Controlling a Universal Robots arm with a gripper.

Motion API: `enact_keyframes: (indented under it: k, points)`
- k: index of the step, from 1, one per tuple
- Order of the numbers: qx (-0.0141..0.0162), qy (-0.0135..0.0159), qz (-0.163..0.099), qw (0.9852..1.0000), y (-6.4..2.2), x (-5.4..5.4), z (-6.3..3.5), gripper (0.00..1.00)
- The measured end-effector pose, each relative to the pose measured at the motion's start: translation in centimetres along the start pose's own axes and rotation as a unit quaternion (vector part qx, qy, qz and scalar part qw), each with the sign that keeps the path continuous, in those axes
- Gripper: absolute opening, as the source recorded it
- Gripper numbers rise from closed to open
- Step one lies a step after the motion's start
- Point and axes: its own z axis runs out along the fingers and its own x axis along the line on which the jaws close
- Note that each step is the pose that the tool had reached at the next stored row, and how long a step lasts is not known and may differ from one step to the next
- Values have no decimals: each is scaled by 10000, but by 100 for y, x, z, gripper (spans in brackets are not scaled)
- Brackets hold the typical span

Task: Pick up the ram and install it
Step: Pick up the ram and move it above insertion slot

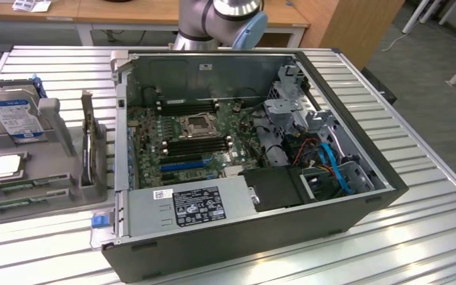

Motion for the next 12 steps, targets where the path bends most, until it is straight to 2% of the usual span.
enact_keyframes:
  k: [12]
  points:
    - [1, 0, 0, 10000, -10, 14, 219, 29]
